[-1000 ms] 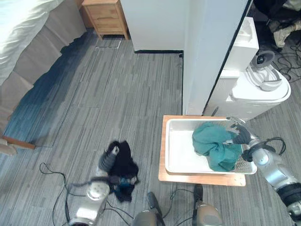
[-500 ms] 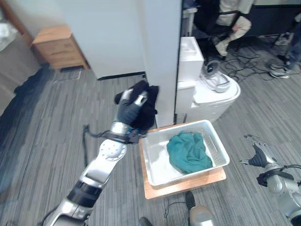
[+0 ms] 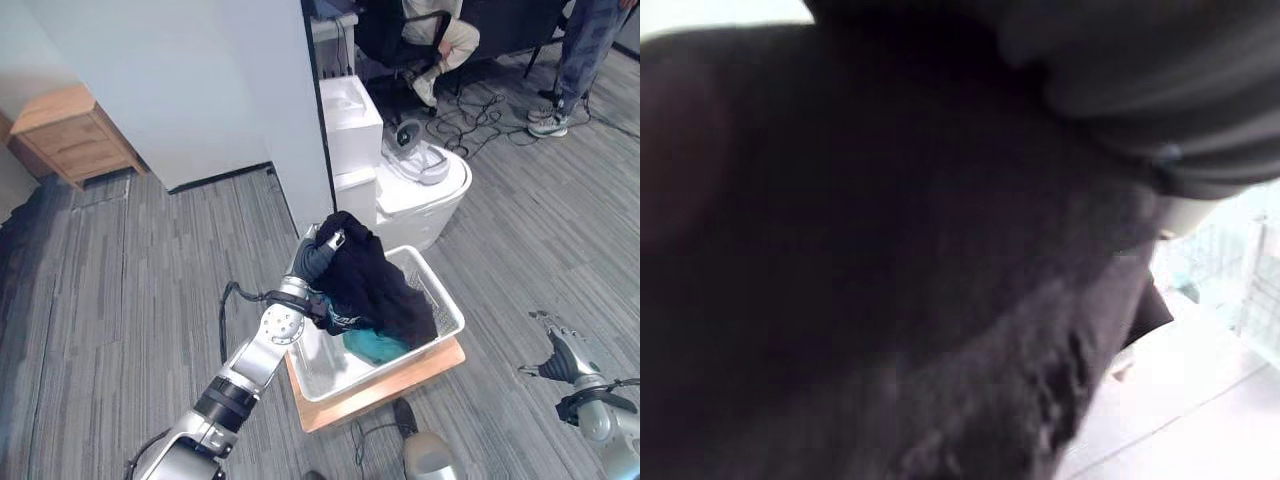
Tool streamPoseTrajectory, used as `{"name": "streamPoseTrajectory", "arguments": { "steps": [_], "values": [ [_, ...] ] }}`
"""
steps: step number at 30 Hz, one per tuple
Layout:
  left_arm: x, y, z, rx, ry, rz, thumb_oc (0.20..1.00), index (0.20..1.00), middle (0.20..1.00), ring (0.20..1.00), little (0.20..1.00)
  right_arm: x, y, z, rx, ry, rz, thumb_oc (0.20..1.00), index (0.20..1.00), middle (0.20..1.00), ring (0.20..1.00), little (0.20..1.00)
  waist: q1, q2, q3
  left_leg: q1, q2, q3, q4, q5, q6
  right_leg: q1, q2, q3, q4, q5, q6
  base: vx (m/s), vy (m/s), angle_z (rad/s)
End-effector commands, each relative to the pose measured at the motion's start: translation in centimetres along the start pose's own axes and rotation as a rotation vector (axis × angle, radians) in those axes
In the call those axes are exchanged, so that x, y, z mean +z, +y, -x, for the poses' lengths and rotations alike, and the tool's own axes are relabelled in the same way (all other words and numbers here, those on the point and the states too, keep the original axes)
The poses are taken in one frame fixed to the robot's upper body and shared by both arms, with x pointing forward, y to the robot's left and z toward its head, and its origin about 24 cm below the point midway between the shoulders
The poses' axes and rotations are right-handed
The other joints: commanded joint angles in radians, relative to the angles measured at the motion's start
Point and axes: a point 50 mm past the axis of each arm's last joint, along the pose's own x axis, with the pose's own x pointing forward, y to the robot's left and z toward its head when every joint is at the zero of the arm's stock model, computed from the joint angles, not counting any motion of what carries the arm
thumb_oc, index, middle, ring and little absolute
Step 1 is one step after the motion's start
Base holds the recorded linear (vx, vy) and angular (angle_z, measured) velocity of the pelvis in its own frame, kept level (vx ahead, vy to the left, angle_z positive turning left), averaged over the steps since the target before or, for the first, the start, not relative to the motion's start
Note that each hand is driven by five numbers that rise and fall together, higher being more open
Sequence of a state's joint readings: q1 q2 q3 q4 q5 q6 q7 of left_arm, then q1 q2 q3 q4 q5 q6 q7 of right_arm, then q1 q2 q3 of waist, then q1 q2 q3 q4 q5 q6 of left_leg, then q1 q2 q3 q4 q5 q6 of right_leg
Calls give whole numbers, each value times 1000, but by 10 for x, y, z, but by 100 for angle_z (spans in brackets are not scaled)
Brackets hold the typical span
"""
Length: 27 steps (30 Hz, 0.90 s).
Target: Tidy up the quilt and then pick up the clothes from the bed and put them into the laundry hamper.
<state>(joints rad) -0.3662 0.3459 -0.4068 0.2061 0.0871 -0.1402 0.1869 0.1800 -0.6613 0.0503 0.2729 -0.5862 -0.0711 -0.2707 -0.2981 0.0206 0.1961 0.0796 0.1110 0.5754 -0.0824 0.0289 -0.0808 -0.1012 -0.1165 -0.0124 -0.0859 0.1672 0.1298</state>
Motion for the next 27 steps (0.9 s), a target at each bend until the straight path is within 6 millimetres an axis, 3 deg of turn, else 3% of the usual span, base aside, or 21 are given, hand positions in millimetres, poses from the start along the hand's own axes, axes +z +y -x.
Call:
{"name": "streamPoseTrajectory", "arguments": {
  "steps": [1,3,4,9,11,13,18,19,20,27],
  "values": [
    [7,13,-26,76,-16,-64,1000,1000,1000,1000,1000,6,-20,-17,-117,-4,-28,1000,1000,1000,1000,1000,2,-26,61,22,72,-96,-5,37,-79,-27,-62,-33,11,5,119,-72,-7,-5],
    [-13,6,-25,68,96,-48,1000,1000,1000,1000,1000,0,-10,-15,-87,40,-36,1000,1000,1000,1000,1000,5,-27,74,8,68,-99,-5,42,-78,-37,-67,-38,12,8,118,-69,-6,4],
    [-34,-1,-21,83,221,33,1000,1000,1000,1000,1000,-2,1,-14,-52,71,-47,1000,1000,1000,1000,1000,6,-27,85,-1,66,-102,-5,45,-78,-43,-72,-41,12,11,115,-27,4,6],
    [-57,2,-15,152,362,218,1000,1000,1000,1000,1000,-3,11,-18,-21,117,-60,1000,1000,1000,1000,1000,0,-20,89,-6,64,-97,-5,45,-80,-47,-74,-45,12,12,108,-6,1,1],
    [-56,6,-15,170,351,239,1000,1000,1000,1000,1000,-4,11,-18,-18,125,-63,1000,1000,1000,1000,1000,-1,-19,88,-3,64,-97,-5,43,-81,-42,-75,-48,12,11,107,0,0,0],
    [-46,22,-15,199,267,237,1000,1000,1000,1000,1000,-13,16,-13,-2,160,-77,1000,1000,1000,1000,1000,3,-18,79,15,66,-101,-5,36,-84,-19,-77,-61,10,4,105,52,-9,3],
    [-22,60,-7,291,98,146,1000,1000,1000,1000,1000,-42,47,11,116,328,-121,1000,1000,1000,1000,1000,34,-27,46,56,76,-106,-5,28,-89,40,-75,-89,6,-13,103,68,-29,12],
    [-22,60,-7,292,98,145,1000,1000,1000,1000,1000,-41,47,10,116,326,-122,1000,1000,1000,1000,1000,33,-28,46,53,76,-105,-5,33,-89,37,-74,-88,5,-8,101,71,-41,18],
    [-21,77,5,383,73,179,1000,1000,1000,1000,1000,-55,65,25,181,439,-155,1000,1000,1000,1000,1000,56,-33,32,75,80,-115,-5,23,-91,71,-70,-104,4,-23,99,30,-37,16],
    [-43,94,37,465,148,249,1000,1000,1000,1000,1000,-70,95,47,282,636,-265,1000,1000,1000,1000,1000,92,-40,8,87,89,-133,-5,27,-92,102,-58,-120,2,-34,87,36,-19,13]
  ]
}}
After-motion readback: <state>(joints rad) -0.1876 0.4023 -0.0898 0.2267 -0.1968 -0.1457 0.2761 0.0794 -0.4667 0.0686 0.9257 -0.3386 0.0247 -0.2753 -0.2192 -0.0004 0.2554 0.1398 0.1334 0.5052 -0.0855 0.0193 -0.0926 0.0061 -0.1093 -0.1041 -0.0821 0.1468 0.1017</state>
